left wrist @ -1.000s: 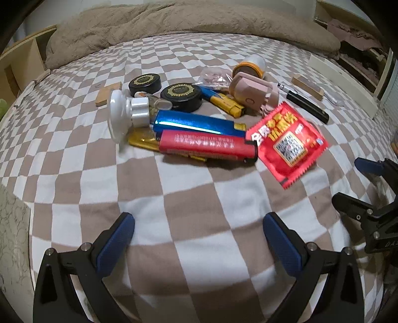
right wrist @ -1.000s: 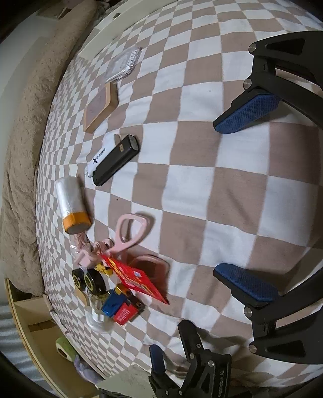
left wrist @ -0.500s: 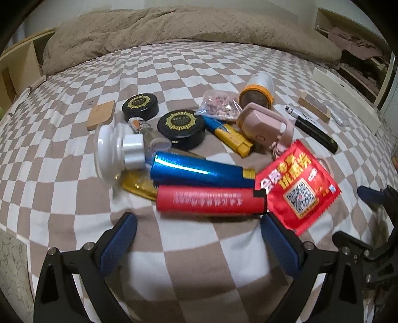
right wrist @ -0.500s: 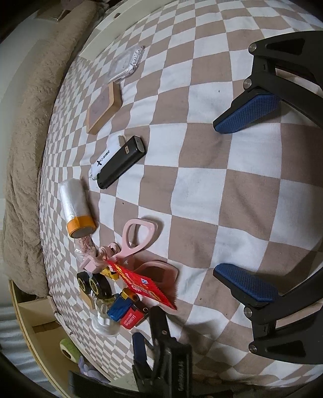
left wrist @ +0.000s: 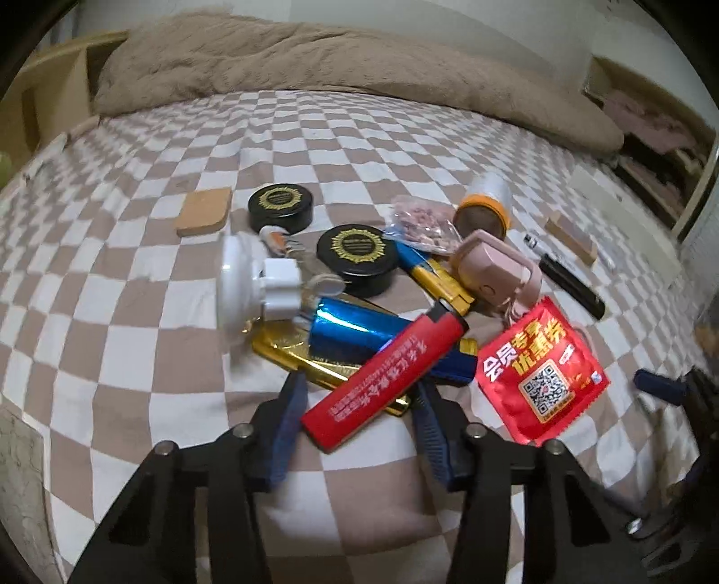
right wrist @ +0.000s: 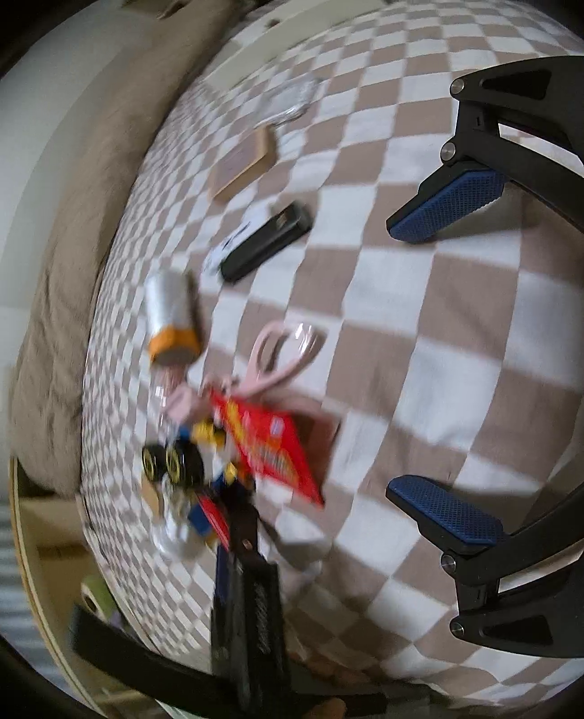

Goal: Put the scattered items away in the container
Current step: 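Grasp the red lighter with the left tool while the right tool grasps the pink scissors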

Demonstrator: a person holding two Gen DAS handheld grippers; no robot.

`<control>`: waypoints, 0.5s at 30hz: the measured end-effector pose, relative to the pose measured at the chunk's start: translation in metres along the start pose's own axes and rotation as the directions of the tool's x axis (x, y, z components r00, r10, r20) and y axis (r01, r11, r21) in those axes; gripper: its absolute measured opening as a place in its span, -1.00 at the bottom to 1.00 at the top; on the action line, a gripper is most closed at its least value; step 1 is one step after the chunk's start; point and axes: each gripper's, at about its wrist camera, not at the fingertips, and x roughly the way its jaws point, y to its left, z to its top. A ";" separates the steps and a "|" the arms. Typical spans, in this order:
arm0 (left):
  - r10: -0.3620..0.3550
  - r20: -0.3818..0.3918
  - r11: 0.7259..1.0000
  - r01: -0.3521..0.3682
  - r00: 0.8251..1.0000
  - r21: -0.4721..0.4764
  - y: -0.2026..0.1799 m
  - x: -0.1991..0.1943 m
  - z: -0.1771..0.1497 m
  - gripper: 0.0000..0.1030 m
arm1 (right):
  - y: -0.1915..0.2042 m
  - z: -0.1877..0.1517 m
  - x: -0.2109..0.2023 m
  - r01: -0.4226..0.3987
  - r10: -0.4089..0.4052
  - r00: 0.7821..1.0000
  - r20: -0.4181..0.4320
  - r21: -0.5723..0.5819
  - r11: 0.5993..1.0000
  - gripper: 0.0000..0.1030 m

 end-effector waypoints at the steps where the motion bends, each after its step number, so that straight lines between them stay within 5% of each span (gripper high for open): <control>1: -0.004 0.000 1.000 0.004 1.000 -0.004 0.001 -0.001 0.000 -0.13 | 0.004 0.001 0.000 -0.003 0.003 1.000 0.000 -0.020 1.000 1.00; 15: -0.037 -0.013 0.999 0.037 0.999 -0.009 0.003 -0.007 -0.004 -0.50 | -0.015 0.030 0.037 -0.015 0.016 1.000 -0.024 0.046 0.999 0.95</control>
